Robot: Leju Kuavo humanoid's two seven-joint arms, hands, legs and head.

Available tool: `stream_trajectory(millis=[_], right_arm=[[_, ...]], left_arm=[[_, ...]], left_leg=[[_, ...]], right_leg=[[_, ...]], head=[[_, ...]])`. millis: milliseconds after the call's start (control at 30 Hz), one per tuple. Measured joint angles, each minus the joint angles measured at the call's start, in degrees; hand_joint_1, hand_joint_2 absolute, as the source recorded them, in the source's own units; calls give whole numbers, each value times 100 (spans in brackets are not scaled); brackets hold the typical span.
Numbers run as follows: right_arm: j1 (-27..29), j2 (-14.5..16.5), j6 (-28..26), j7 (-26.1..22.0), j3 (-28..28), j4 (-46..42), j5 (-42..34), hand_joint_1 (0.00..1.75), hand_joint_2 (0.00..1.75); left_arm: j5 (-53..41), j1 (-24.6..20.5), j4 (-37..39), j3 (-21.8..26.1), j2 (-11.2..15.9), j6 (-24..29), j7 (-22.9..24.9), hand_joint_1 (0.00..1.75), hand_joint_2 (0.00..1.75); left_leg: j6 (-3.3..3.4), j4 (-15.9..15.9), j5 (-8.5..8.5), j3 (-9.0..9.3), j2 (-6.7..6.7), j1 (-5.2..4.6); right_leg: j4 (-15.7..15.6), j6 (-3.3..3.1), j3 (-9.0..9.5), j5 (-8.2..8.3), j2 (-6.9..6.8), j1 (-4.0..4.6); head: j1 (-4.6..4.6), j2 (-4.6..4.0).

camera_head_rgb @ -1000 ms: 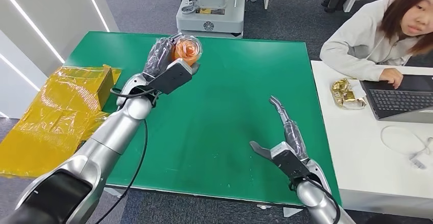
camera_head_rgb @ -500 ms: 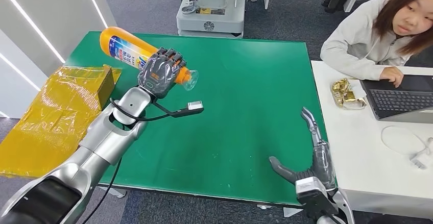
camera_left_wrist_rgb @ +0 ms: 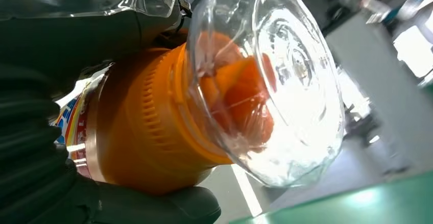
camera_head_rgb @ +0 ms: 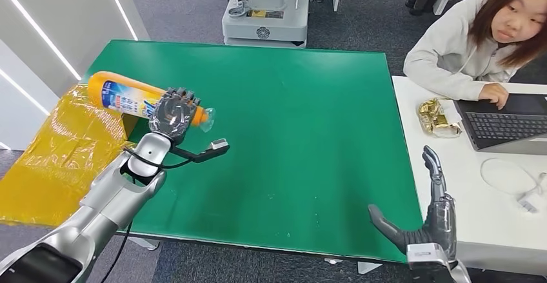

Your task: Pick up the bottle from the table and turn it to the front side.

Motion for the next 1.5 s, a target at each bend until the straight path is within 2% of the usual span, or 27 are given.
stream_trajectory(millis=[200, 400, 633, 933, 1200, 1500], right_arm=[[326, 62, -10, -55, -321, -149, 8, 0, 175], [523, 209, -24, -4, -406, -279, 193, 0, 175], [545, 404, 32, 133, -407, -449, 479, 0, 175], [555, 465, 84, 143, -428, -520, 478, 0, 175], [542, 478, 119, 119, -453, -545, 479, 0, 175], [492, 480, 117, 117, -453, -516, 476, 0, 175]], left_arm=[[-3, 66, -68, -169, 262, -353, 380, 175, 175], [-3, 68, -98, -379, 440, -639, 1004, 175, 175], [-3, 68, 16, -360, 384, -817, 496, 175, 175], [-3, 65, 279, -286, 268, -870, 403, 175, 175], [-3, 55, 938, 287, 148, -984, -119, 175, 175], [-3, 56, 1494, 788, 129, -1107, -64, 175, 175]], left_leg=[[0, 0, 0, -5, -5, -1], [0, 0, 0, -4, 1, 0], [0, 0, 1, -3, 1, 0], [0, 0, 0, -4, 2, -1], [-1, -1, 1, -3, 4, 1], [0, -1, 1, -4, 1, 0]], right_leg=[[0, 2, 0, -2, -6, -1], [-1, 1, -1, 0, 0, -1], [0, 0, -2, 0, 1, -1], [-1, -1, -3, 1, 3, -1], [1, -1, -3, 1, 5, 0], [1, -1, -2, 0, 1, 0]], head=[[2, 0], [2, 0], [2, 0], [2, 0], [2, 0], [2, 0]])
